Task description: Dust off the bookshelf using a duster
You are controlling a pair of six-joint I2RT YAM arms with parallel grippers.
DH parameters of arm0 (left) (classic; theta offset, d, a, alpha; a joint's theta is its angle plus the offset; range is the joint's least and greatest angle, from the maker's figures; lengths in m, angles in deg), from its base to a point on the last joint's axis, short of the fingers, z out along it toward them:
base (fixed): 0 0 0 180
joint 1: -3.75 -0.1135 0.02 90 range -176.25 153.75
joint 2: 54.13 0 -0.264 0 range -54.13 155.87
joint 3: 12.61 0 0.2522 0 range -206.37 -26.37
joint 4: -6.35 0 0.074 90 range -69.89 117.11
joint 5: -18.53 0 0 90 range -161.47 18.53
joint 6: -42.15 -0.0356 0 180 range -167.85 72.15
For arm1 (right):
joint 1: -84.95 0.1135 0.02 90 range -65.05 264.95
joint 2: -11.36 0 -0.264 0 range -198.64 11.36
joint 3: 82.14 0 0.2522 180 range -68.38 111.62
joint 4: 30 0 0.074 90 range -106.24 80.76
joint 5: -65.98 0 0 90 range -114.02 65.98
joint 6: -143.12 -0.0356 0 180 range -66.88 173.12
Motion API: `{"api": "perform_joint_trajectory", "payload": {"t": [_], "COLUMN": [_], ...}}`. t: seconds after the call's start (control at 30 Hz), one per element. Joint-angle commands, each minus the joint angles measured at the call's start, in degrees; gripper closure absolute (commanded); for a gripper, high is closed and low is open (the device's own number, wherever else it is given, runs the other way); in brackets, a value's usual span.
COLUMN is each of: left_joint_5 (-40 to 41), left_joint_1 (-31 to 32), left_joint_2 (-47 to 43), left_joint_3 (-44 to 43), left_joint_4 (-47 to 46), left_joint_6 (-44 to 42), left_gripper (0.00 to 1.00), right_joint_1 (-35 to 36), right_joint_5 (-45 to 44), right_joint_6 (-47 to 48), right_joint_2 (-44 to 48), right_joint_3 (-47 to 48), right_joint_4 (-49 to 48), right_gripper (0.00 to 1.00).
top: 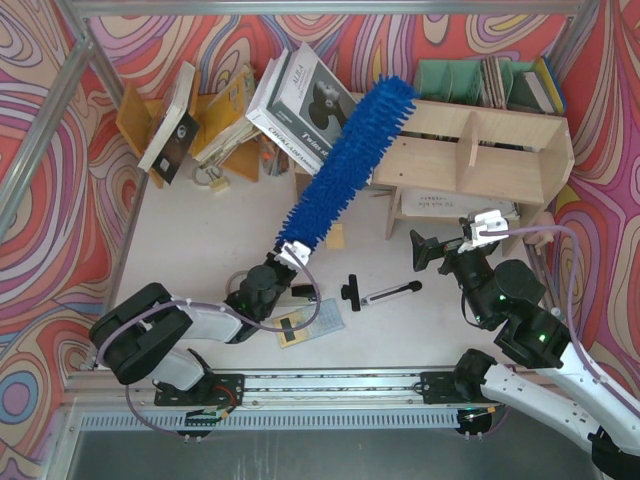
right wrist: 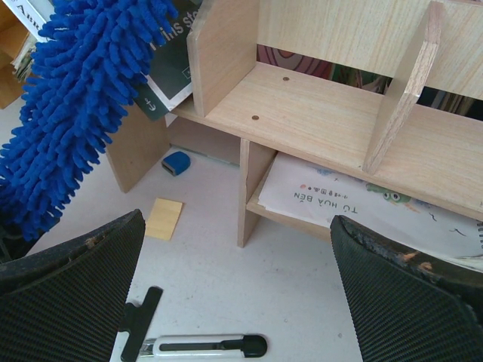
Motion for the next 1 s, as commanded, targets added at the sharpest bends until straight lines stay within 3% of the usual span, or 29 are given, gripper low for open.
{"api": "perform_joint_trajectory", "payload": {"t": [0.0,0.43,0.73,0.97], "left_joint_5": [1.7,11.0,2.7,1.4], "left_joint_1": [-0.3,-1.2,-1.1,1.2], "left_joint_2": [-2.9,-14.8,-9.9,-6.9], "left_joint_3": [-0.6,1.9,-1.4,-4.1], "left_joint_4": [-3.7,-2.3,8.2,14.4], "left_joint_6": [1.4,1.6,5.7,3.1], "left_gripper": [1.0,1.0,1.0,1.0], "right_joint_1": [0.0,0.0,0.0,0.0], "right_joint_5": [-0.6,-0.3,-0.7,-0.5], "right_joint_6": [0.6,0.5,0.5,0.5], "right_joint_2": [0.0,-0.2,0.7,0.6], "right_joint_3": [-0.4,-0.3,-0.3,-0.3], "right_joint_4": [-2.5,-2.5,-2.4,-2.4], "right_gripper": [0.01,0.01,0.01,0.01]}}
